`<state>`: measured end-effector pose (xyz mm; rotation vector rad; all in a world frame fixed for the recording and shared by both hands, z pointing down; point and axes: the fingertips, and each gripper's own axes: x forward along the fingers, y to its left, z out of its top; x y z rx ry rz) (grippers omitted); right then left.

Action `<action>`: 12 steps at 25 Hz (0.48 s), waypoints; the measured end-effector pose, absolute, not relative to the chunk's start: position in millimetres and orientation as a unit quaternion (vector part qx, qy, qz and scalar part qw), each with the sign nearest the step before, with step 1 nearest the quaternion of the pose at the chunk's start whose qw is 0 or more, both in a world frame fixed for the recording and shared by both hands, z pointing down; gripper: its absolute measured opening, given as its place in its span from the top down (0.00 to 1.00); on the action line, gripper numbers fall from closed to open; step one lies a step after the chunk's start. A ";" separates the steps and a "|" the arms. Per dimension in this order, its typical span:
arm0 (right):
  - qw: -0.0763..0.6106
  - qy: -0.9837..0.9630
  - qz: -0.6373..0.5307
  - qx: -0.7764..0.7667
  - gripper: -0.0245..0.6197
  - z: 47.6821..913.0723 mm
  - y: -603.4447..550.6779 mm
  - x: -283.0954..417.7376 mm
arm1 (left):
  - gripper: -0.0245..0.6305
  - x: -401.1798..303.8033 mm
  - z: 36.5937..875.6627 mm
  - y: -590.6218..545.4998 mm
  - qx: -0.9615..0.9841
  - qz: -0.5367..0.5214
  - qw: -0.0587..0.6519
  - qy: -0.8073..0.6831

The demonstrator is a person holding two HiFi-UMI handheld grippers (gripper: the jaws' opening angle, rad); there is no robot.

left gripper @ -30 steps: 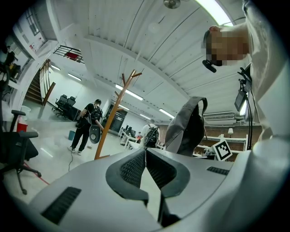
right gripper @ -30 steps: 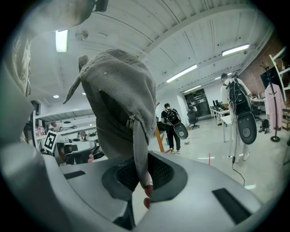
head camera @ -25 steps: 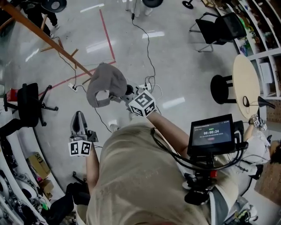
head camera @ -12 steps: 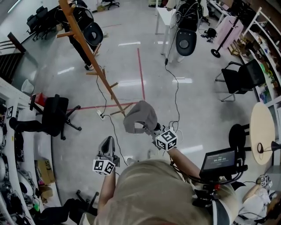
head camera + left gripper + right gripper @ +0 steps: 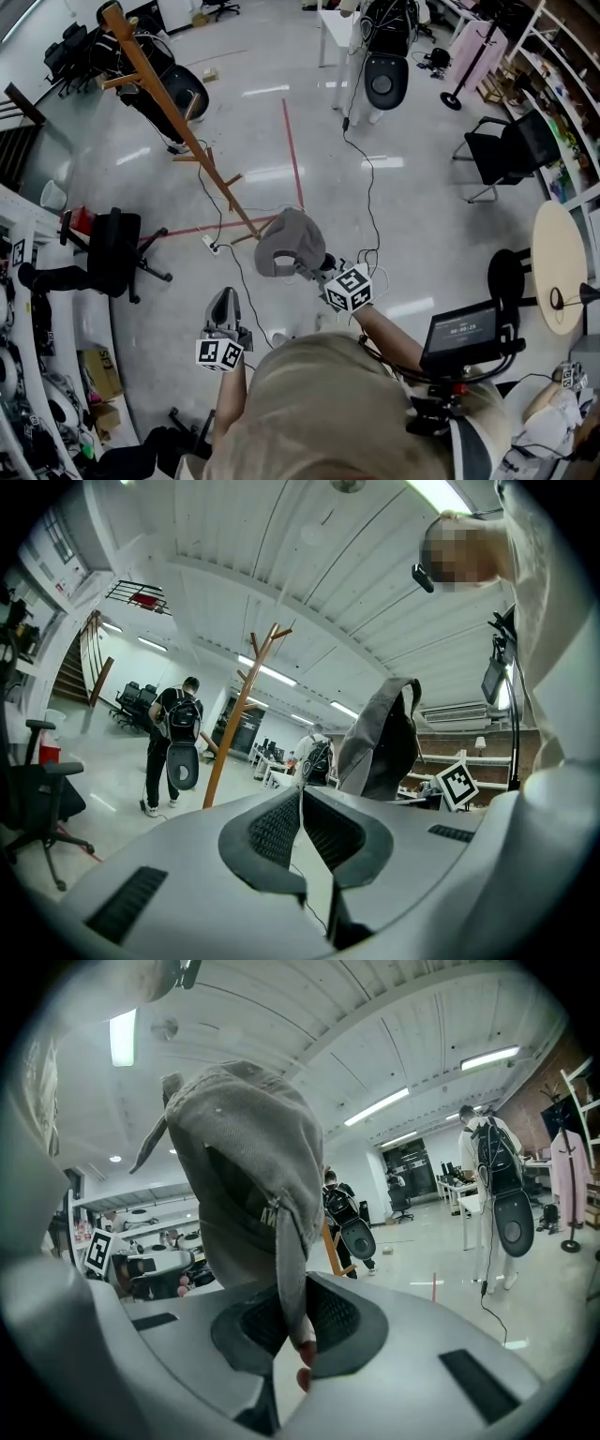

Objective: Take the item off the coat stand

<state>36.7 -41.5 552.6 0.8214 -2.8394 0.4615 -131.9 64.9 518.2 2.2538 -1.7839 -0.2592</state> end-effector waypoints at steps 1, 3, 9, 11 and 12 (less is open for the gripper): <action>0.076 -0.946 0.154 0.275 0.92 553.6 -41.5 36.8 | 0.93 -132.8 521.1 65.4 0.775 -0.089 0.127 -0.613; 0.077 -0.945 0.155 0.276 0.92 555.7 -41.2 36.9 | 0.93 -134.0 524.2 65.5 0.773 -0.087 0.128 -0.615; 0.077 -0.944 0.156 0.280 0.92 557.4 -39.0 45.6 | 0.93 -124.7 519.5 64.3 0.776 -0.081 0.122 -0.614; 0.079 -0.943 0.158 0.281 0.92 559.9 -38.6 48.2 | 0.93 -122.2 519.6 65.2 0.776 -0.080 0.122 -0.613; 0.080 -0.942 0.160 0.282 0.92 561.3 -37.9 49.7 | 0.93 -121.7 521.7 66.4 0.777 -0.080 0.121 -0.612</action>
